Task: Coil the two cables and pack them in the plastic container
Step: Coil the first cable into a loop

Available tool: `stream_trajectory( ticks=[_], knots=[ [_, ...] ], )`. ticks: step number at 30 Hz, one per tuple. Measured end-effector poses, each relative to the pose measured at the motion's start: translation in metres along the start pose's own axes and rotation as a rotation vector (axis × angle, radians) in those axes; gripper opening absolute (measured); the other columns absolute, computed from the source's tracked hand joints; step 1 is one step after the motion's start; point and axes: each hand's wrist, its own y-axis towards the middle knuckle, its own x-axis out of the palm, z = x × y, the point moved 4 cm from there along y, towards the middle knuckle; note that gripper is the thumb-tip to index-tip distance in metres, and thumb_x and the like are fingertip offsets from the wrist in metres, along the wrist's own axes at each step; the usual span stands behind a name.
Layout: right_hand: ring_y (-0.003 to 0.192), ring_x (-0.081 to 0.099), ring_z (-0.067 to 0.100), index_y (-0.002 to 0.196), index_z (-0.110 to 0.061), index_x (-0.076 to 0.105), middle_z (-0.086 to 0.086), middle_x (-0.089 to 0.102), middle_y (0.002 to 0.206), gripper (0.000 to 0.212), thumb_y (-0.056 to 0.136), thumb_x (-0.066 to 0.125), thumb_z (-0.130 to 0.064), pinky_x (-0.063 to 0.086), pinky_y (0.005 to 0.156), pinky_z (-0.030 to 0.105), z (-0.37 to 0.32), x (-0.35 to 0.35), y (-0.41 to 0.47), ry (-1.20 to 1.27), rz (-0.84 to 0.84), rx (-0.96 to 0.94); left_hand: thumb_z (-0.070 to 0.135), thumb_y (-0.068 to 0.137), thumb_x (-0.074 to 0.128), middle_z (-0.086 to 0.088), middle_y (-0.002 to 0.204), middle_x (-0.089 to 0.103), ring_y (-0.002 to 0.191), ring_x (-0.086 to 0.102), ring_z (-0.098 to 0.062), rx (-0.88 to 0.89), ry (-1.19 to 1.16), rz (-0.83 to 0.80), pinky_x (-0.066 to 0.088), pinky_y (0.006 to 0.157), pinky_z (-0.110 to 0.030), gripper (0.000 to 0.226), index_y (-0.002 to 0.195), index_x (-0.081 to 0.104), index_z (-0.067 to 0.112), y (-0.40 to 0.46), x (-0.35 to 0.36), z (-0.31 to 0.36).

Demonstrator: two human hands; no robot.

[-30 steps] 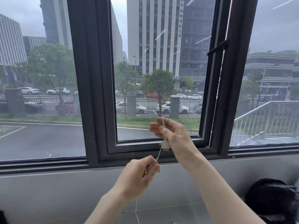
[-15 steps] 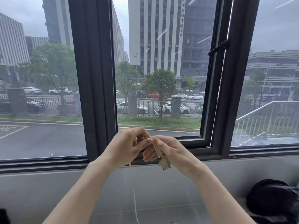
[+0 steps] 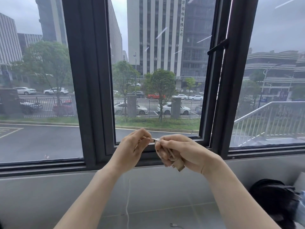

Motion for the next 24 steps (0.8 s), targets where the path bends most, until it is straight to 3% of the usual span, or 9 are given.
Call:
stream_trajectory(
  ticks=[4, 6, 8, 11, 14, 18, 21, 24],
  knots=[
    [0.068, 0.064, 0.025, 0.105, -0.005, 0.064, 0.010, 0.062, 0.081, 0.024, 0.107, 0.043, -0.016, 0.051, 0.069, 0.031, -0.012, 0.007, 0.008, 0.268, -0.029, -0.199, 0.017, 0.107, 0.044, 0.003, 0.068, 0.058, 0.059, 0.054, -0.003, -0.126, -0.189, 0.132, 0.048, 0.063, -0.022, 0.021, 0.091, 0.057, 0.021, -0.005, 0.013, -0.001],
    [0.077, 0.072, 0.025, 0.110, -0.004, 0.065, 0.011, 0.069, 0.087, 0.025, 0.107, 0.042, -0.014, 0.056, 0.070, 0.031, -0.017, 0.011, 0.014, 0.389, -0.024, -0.272, 0.019, 0.108, 0.043, -0.008, 0.071, 0.061, 0.057, 0.057, -0.009, -0.188, -0.289, 0.142, 0.055, 0.065, -0.037, 0.021, 0.092, 0.057, 0.019, -0.008, 0.023, 0.002],
    [0.088, 0.076, 0.027, 0.116, -0.003, 0.066, 0.012, 0.076, 0.096, 0.026, 0.107, 0.042, -0.010, 0.060, 0.072, 0.032, -0.018, 0.013, 0.022, 0.454, 0.015, -0.313, 0.021, 0.107, 0.043, -0.004, 0.069, 0.058, 0.058, 0.058, -0.014, -0.237, -0.353, 0.133, 0.058, 0.074, -0.053, 0.023, 0.090, 0.058, 0.024, -0.011, 0.030, 0.004],
    [0.100, 0.076, 0.031, 0.117, -0.003, 0.067, 0.015, 0.078, 0.104, 0.026, 0.106, 0.044, -0.006, 0.062, 0.083, 0.036, -0.022, 0.011, 0.029, 0.479, 0.122, -0.385, 0.023, 0.107, 0.044, 0.004, 0.064, 0.053, 0.054, 0.051, -0.013, -0.263, -0.364, 0.064, 0.059, 0.071, -0.055, 0.030, 0.081, 0.056, 0.031, -0.019, 0.039, 0.003],
    [0.108, 0.074, 0.032, 0.121, -0.002, 0.065, 0.016, 0.077, 0.110, 0.027, 0.107, 0.042, -0.006, 0.059, 0.097, 0.041, -0.026, 0.003, 0.035, 0.422, 0.267, -0.405, 0.027, 0.106, 0.047, 0.014, 0.055, 0.050, 0.054, 0.047, -0.008, -0.263, -0.266, -0.013, 0.056, 0.060, -0.041, 0.026, 0.084, 0.061, 0.029, -0.026, 0.041, -0.003],
    [0.099, 0.077, 0.022, 0.119, -0.005, 0.065, 0.012, 0.079, 0.104, 0.026, 0.107, 0.042, -0.003, 0.060, 0.094, 0.037, -0.020, -0.006, 0.035, -0.045, 0.537, -0.326, 0.030, 0.104, 0.050, 0.012, 0.055, 0.050, 0.053, 0.045, -0.009, -0.170, -0.106, 0.015, 0.042, 0.056, -0.036, 0.022, 0.089, 0.066, 0.027, -0.024, 0.029, 0.000],
    [0.102, 0.076, 0.021, 0.124, -0.006, 0.063, 0.011, 0.079, 0.108, 0.029, 0.106, 0.043, 0.001, 0.059, 0.095, 0.034, -0.008, -0.005, 0.035, 0.043, 0.578, -0.297, 0.039, 0.102, 0.048, 0.017, 0.063, 0.059, 0.060, 0.053, -0.007, -0.109, 0.138, -0.102, 0.047, 0.062, -0.033, 0.023, 0.091, 0.066, 0.029, -0.019, 0.026, 0.011],
    [0.101, 0.076, 0.018, 0.121, -0.011, 0.065, 0.008, 0.079, 0.105, 0.028, 0.106, 0.043, -0.001, 0.059, 0.095, 0.033, 0.000, -0.004, 0.035, -0.001, 0.615, -0.263, 0.042, 0.100, 0.045, 0.011, 0.076, 0.067, 0.074, 0.061, -0.018, -0.065, 0.297, -0.169, 0.049, 0.067, -0.037, 0.025, 0.086, 0.057, 0.026, -0.017, 0.024, 0.021]
  ],
)
